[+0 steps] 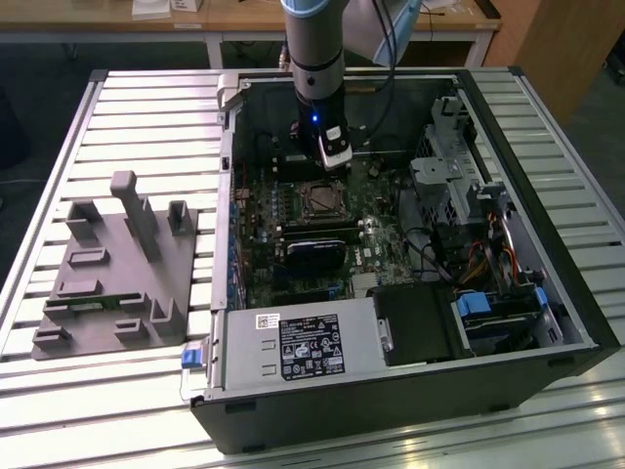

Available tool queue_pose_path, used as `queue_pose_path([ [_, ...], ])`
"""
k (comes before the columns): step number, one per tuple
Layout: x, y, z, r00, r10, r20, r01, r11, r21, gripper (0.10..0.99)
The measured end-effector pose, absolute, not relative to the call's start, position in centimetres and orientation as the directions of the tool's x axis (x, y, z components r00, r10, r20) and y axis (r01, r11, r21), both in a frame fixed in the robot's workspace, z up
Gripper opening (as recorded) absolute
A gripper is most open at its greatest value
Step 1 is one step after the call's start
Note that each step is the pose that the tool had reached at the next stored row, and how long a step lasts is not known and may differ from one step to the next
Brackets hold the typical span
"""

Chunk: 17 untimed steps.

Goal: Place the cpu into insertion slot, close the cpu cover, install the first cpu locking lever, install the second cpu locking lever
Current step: 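Install the first cpu locking lever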

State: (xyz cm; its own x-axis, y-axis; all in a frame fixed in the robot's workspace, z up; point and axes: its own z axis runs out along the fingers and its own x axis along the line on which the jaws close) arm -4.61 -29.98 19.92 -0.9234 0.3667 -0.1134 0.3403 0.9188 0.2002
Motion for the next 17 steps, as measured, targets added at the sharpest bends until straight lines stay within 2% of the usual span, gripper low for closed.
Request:
queue_pose_path([
  [17,-4.61,-29.98,19.63,-0.904,0.410,-0.119,0.385,0.904,0.188,0.106],
])
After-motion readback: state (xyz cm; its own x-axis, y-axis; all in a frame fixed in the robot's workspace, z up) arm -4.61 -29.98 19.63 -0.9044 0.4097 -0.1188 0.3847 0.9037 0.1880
